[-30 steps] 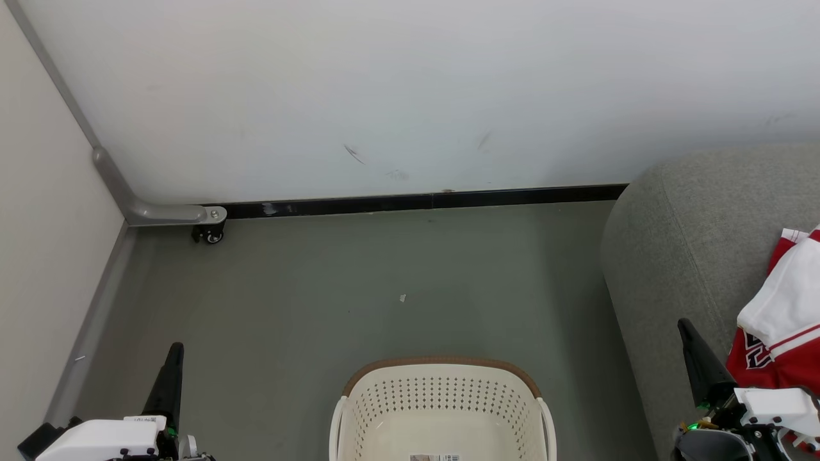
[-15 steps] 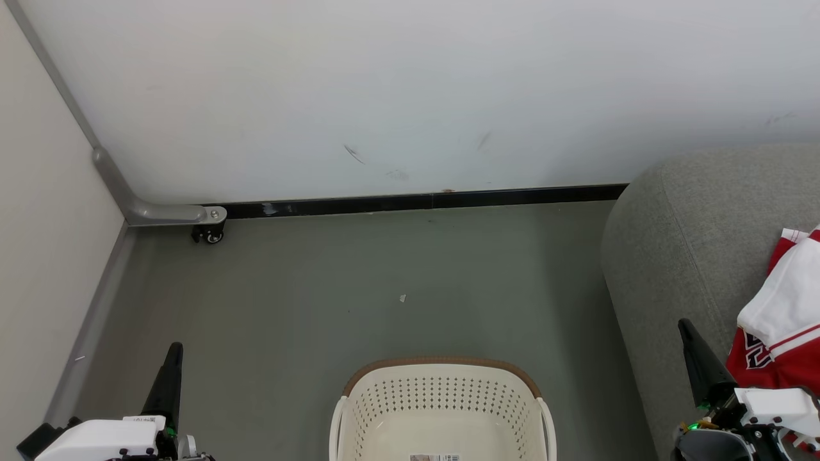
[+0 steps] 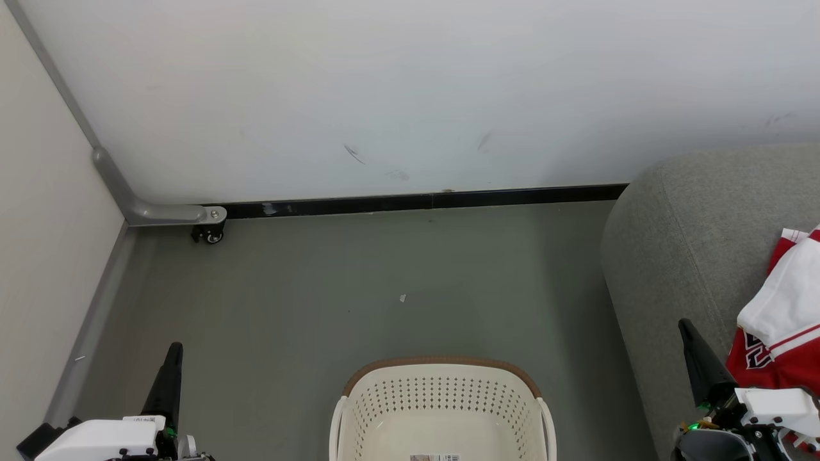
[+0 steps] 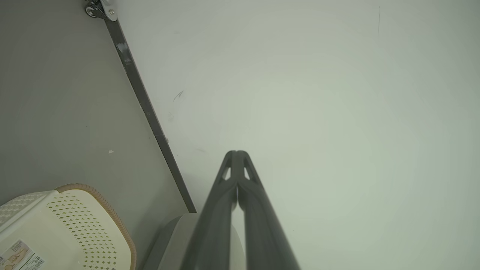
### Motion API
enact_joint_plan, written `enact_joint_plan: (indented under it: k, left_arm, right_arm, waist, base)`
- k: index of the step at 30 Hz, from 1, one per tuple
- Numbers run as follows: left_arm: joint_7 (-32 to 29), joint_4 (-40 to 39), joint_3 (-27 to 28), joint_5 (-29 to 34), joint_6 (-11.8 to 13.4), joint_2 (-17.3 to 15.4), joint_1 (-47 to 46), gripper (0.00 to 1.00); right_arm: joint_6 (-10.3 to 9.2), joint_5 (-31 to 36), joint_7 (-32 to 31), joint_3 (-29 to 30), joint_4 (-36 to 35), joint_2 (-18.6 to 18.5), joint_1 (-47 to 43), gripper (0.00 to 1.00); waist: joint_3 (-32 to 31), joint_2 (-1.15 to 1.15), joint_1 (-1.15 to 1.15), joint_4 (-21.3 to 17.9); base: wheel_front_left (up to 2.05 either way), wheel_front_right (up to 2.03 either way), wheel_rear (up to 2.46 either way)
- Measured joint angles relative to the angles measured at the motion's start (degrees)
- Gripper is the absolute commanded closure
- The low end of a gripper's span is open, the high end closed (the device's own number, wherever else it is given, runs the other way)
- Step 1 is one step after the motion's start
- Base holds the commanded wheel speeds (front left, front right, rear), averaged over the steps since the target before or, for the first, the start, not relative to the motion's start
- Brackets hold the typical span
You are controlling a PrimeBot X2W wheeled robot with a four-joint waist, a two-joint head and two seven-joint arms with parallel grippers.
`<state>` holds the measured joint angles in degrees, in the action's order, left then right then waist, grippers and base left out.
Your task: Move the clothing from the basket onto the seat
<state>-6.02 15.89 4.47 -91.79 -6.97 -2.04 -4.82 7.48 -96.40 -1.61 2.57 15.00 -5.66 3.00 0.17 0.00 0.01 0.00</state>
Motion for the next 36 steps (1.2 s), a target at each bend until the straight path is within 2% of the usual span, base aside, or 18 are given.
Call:
enact_joint_plan:
  k: [36]
  left_arm:
    - [0.0,-0.1,0.0,0.0,0.0,0.0,0.0,1.0]
  right_arm:
    - [0.0,0.1,-0.5,0.3,0.0,0.1,0.0,1.0]
  waist:
    - [0.0,0.0,0.0,0.0]
  base:
    - [0.0,0.0,0.0]
